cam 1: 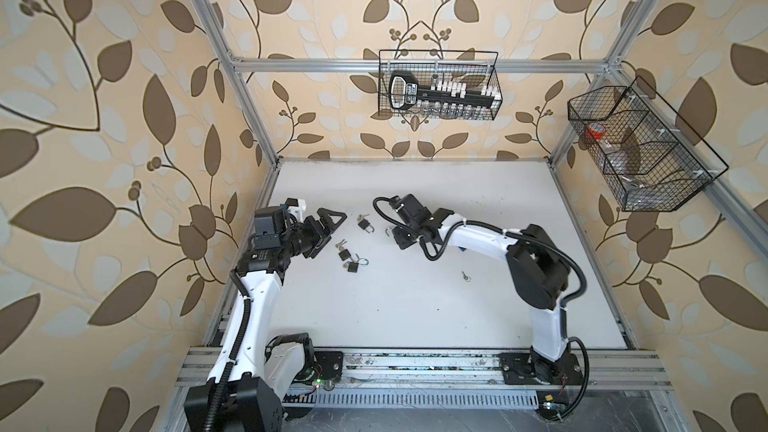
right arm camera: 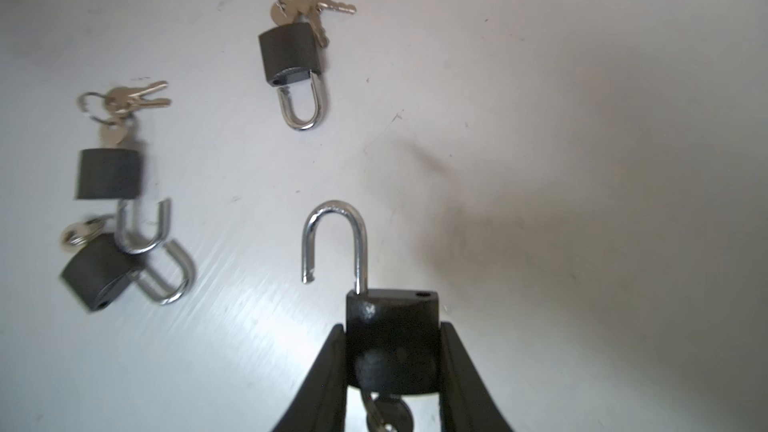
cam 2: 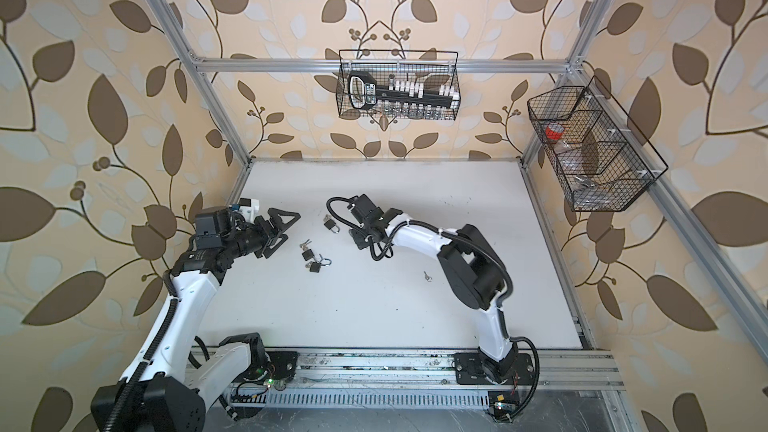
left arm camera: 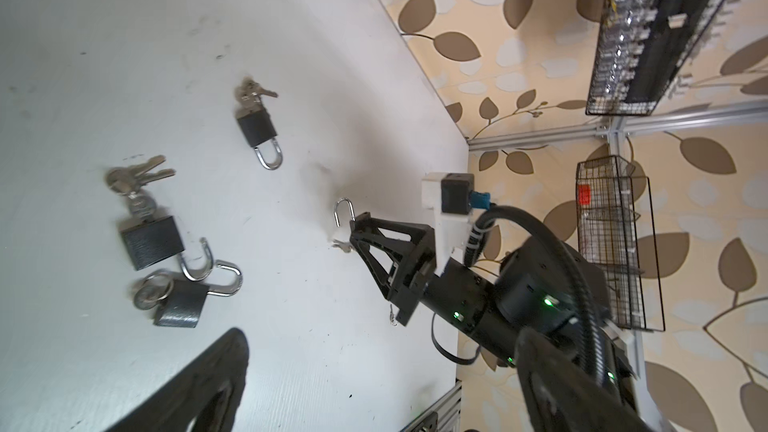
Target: Lock with the key
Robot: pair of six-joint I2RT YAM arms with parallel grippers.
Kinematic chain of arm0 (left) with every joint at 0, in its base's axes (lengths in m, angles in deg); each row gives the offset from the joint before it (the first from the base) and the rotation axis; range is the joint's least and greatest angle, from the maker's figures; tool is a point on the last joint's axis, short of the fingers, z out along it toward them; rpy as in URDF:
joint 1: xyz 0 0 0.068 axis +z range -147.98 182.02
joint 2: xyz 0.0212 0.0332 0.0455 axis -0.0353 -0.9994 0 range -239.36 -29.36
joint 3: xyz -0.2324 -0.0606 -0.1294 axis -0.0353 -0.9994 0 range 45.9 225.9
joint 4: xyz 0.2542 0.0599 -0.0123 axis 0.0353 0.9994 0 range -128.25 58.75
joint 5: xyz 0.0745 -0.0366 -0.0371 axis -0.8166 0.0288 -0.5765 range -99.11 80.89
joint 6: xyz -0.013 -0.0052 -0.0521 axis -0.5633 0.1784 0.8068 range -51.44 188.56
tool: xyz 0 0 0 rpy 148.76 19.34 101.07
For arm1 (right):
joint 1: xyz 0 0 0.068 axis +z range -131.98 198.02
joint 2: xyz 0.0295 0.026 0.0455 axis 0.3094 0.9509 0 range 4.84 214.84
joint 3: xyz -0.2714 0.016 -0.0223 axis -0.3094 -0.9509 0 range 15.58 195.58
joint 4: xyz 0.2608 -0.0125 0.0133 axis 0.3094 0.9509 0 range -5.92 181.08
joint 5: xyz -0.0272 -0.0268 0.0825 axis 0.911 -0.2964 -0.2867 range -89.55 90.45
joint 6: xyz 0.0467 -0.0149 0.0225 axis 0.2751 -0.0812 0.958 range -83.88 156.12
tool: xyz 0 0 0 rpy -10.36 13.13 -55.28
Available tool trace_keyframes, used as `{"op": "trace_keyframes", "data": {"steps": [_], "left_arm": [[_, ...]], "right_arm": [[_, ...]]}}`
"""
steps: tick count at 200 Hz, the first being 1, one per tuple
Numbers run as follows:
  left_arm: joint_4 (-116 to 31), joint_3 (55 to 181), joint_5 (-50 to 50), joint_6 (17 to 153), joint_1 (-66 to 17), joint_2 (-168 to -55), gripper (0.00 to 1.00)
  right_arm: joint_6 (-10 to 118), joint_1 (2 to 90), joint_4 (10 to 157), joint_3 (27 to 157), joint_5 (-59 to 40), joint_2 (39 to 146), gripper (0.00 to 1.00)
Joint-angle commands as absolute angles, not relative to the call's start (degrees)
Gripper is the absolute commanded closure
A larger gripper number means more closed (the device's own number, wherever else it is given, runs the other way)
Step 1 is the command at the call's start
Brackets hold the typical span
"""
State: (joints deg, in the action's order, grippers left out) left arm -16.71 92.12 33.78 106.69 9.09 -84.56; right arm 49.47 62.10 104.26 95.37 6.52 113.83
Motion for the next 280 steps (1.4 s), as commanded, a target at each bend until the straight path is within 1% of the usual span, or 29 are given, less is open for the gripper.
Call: {"op": "trace_keyframes", "data": {"steps": [1,4,35,66,87,94,106,125,151,194,246,280], "left_arm": [[-21.4,94.7,33.0,104.5,4.8,-84.8,0.01],[-22.2,94.8,33.4,104.4,4.1,-84.9,0.01],[-28.1,96.6,35.9,103.0,-3.3,-87.6,0.04],[-27.6,101.1,37.2,99.6,-9.3,-90.6,0.14],[-27.8,102.7,37.4,97.9,-13.0,-91.5,0.15],[-28.2,103.1,37.7,97.7,-13.9,-91.9,0.15],[-28.7,104.1,38.8,97.4,-15.5,-92.6,0.15],[-27.8,105.9,39.9,96.2,-17.5,-93.6,0.16],[-26.3,108.2,41.1,94.1,-19.3,-94.9,0.18],[-25.4,109.7,42.0,92.8,-22.4,-95.3,0.19],[-25.2,109.7,41.7,92.7,-25.2,-95.2,0.2],[-25.9,109.0,42.1,92.8,-26.4,-95.5,0.29]], "right_arm": [[47.2,61.9,96.0,87.0,4.6,104.0,0.97],[46.8,61.8,95.6,85.9,3.9,102.9,1.0],[43.5,61.9,92.9,77.0,0.8,89.4,1.0],[45.8,61.8,86.5,68.9,2.2,76.5,1.0],[46.8,61.5,85.3,66.1,-0.2,72.2,1.0],[46.8,61.2,86.1,65.8,-2.5,70.9,1.0],[47.1,60.9,89.7,66.2,-2.6,68.9,1.0],[44.3,60.9,89.4,63.8,-4.1,65.8,1.0],[40.3,60.8,89.8,62.5,-5.7,62.8,1.0],[37.5,59.9,90.4,63.4,-3.1,60.8,1.0],[34.7,57.9,89.9,64.1,-14.2,58.9,1.0],[35.2,57.9,89.9,64.8,-19.5,59.4,1.0]]}}
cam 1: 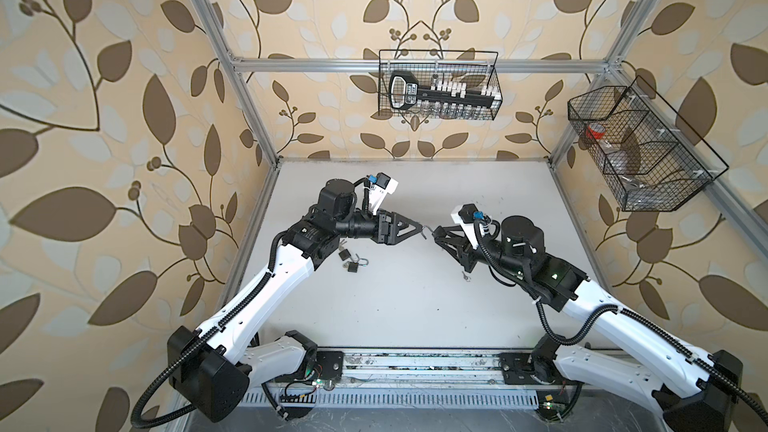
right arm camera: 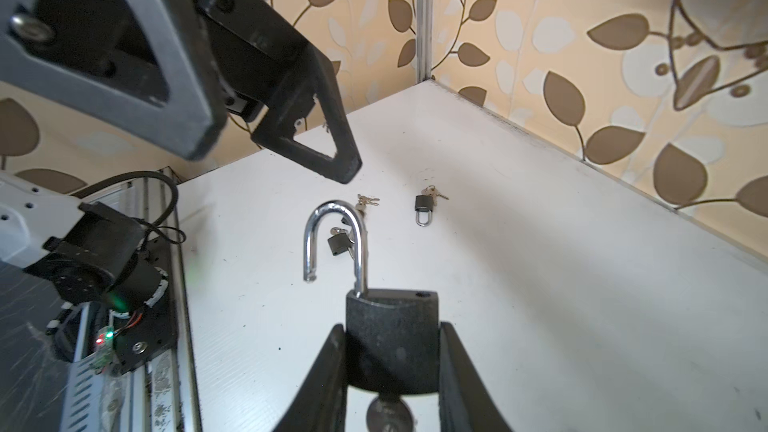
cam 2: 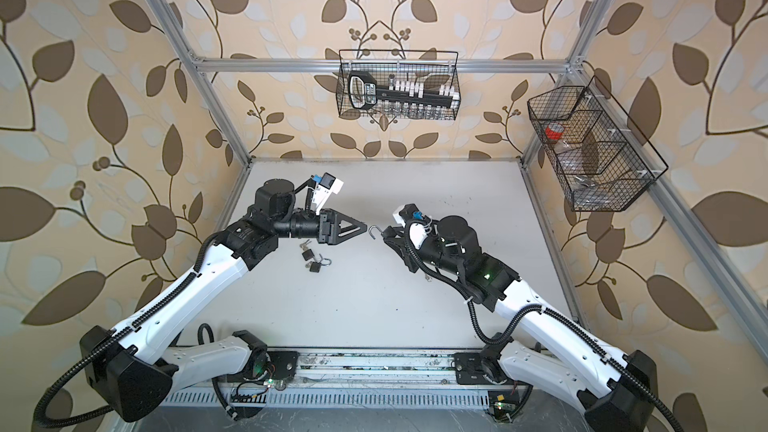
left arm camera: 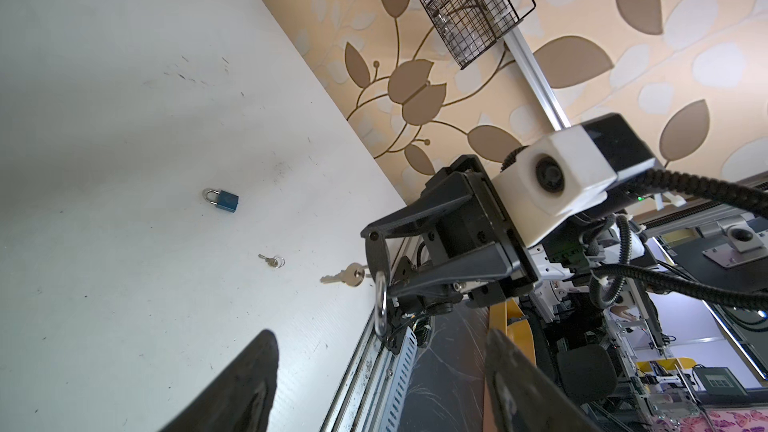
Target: Lock with the key
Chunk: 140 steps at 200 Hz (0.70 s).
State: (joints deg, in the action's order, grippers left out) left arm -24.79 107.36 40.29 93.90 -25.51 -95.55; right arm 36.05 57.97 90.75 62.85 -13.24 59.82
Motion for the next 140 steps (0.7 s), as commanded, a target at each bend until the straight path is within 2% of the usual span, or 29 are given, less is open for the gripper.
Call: {"op": "trace_keyframes", "data": {"steps": [1,94,113,140], "left_arm": [[-26.0,109.0,42.1,92.9,-26.4,-95.5,0.3],[-27.3,109.4,43.4,93.4,-29.0,-97.2,0.67],[-27.0,109.2,43.4,93.2,-29.2,-97.2,0.73],[-26.9,108.9,43.2,93.1,-29.5,-97.4,0.74]], "right_arm": [[35.3,57.9,89.8,64.8,-19.7,59.4,1.0],[38.6,57.9,90.5,65.7,-18.8,61.7,1.0],[39.1,57.9,90.6,65.5,-18.6,61.8,1.0],[39.8,57.9,90.6,65.5,-18.2,61.6,1.0]]}}
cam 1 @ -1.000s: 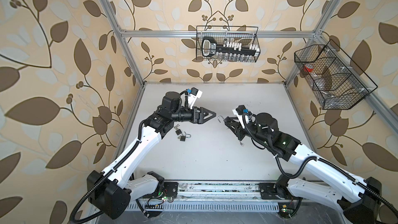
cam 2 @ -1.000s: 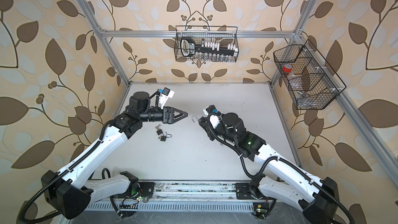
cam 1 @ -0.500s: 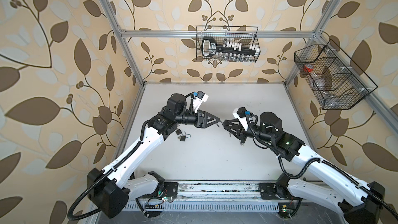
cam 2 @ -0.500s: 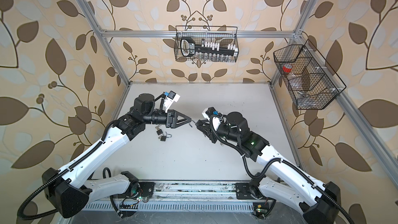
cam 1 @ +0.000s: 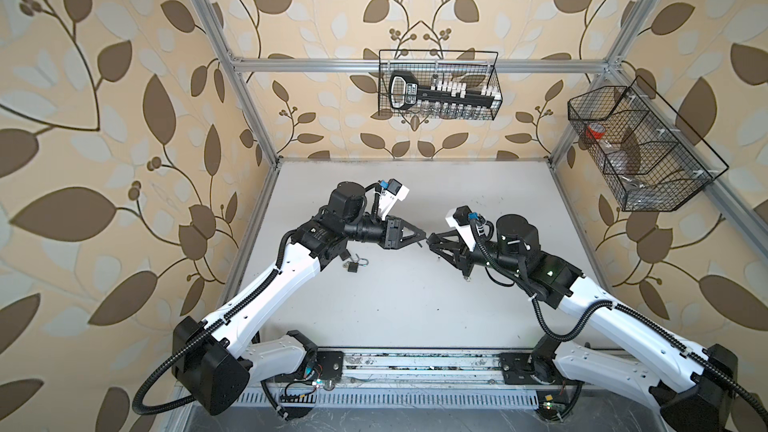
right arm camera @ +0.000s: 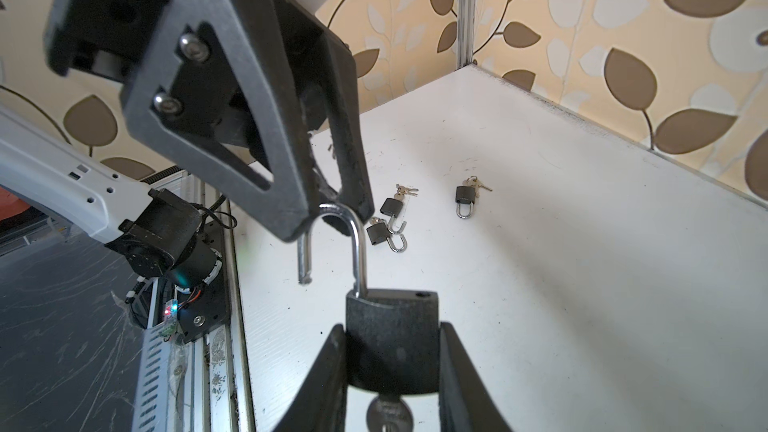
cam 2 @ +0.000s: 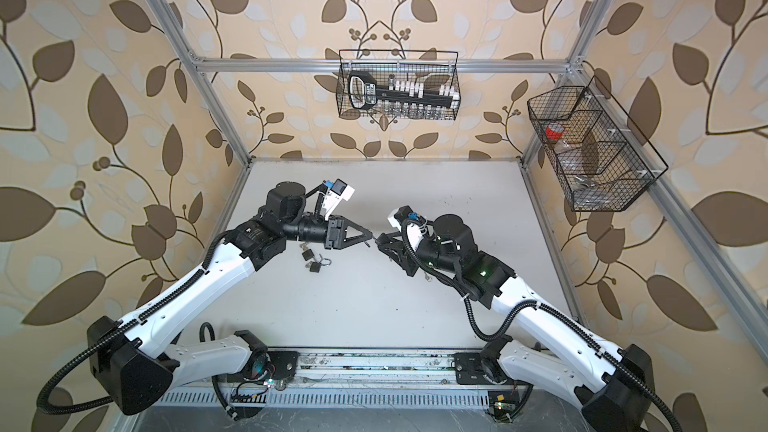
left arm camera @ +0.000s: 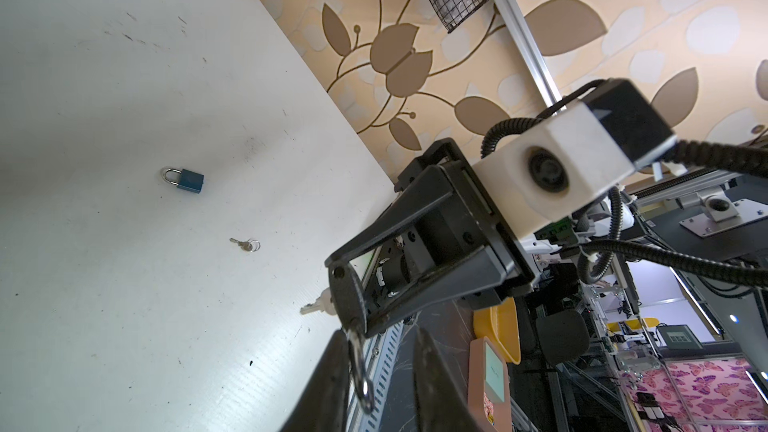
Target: Lock with the key
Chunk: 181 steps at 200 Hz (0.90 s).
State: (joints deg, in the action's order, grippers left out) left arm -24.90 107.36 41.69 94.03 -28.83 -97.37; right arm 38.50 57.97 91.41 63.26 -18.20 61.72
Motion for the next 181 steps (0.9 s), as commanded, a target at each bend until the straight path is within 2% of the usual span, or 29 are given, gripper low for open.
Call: {"op": "trace_keyframes", "data": {"steps": [1,51,102,111,129,160,169,181], "left_arm": [[-26.9,109.0,43.2,93.2,-29.5,-97.4,0.74],[-26.5,109.1,42.8,92.9,-29.8,-97.5,0.83],[-25.1,109.5,41.7,92.6,-29.9,-97.2,1.0],[-24.1,110.1,40.9,92.5,-29.9,-97.1,1.0],[-22.9,111.4,38.9,92.8,-29.9,-96.7,1.0],[-23.9,112.8,35.9,95.6,-29.8,-95.5,1.0],[-24.6,112.8,35.0,96.4,-29.9,-95.0,1.0],[-25.3,112.7,33.6,97.4,-30.0,-94.1,1.0]], "right_arm": [[39.9,57.9,90.6,65.6,-18.2,61.6,1.0],[40.5,57.9,90.4,65.7,-19.1,61.9,1.0],[41.5,57.9,89.7,65.3,-19.8,61.0,1.0],[41.6,57.9,89.7,65.5,-20.2,60.8,1.0],[41.3,57.9,89.7,66.1,-20.6,60.2,0.66],[40.5,57.9,85.6,63.9,-16.1,57.5,0.24],[39.7,57.9,84.1,62.6,-14.9,56.7,0.17],[38.2,57.9,80.4,60.4,-14.2,55.6,0.14]]}}
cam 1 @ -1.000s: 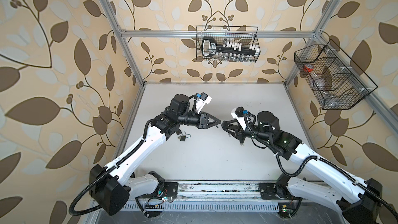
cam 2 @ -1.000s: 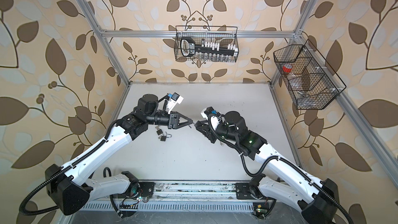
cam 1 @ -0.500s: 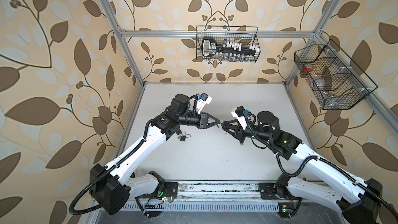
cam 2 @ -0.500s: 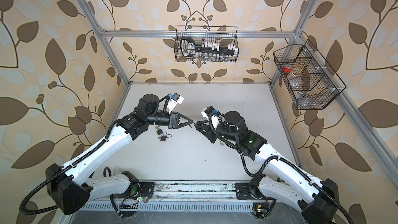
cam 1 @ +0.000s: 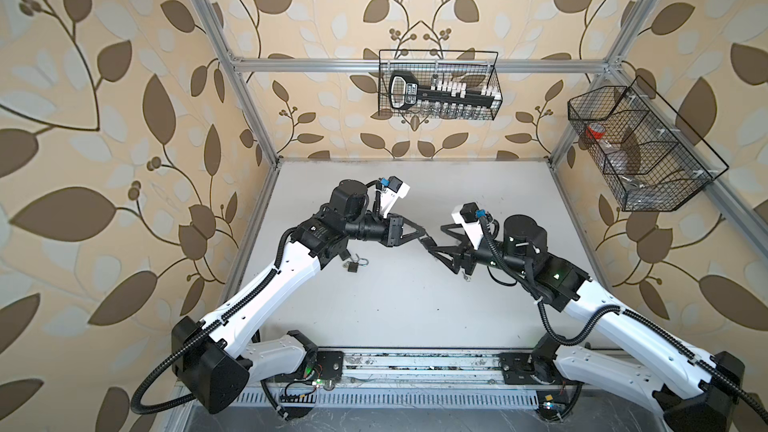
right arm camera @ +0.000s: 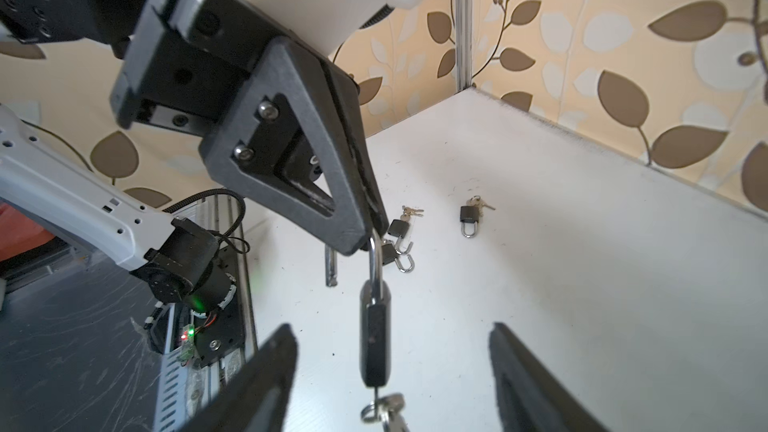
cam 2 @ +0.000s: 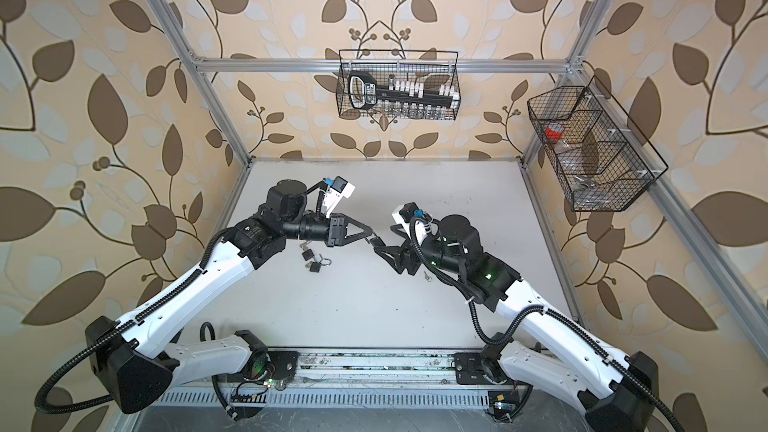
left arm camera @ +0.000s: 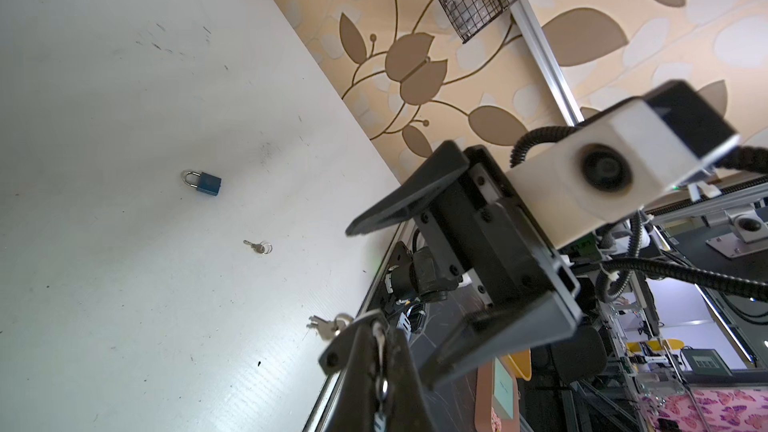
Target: Lock with the key
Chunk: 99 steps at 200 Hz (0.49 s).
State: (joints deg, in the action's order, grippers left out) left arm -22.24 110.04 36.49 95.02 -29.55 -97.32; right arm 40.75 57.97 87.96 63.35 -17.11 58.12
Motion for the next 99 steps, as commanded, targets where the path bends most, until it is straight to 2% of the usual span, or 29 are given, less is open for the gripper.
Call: {"op": "trace_keyframes", "data": {"steps": [1,23,43,75,99], "left_arm": [[-25.4,112.7,33.6,97.5,-29.9,-94.0,1.0],[-27.5,112.5,32.7,99.4,-29.9,-93.0,1.0],[-29.7,112.4,33.1,101.5,-29.9,-92.8,1.0],[-32.8,111.7,33.7,103.6,-29.9,-92.2,1.0],[-34.7,111.4,34.6,105.0,-29.9,-91.9,1.0]], "right_arm": [[38.2,57.9,80.3,60.2,-14.0,55.5,0.14],[38.5,57.9,76.7,58.6,-8.8,54.4,0.1],[38.5,57.9,72.0,57.3,-11.5,53.9,0.09],[38.7,57.9,65.9,56.5,-17.5,55.3,0.29],[39.0,57.9,62.4,56.4,-18.8,57.3,0.38]]}}
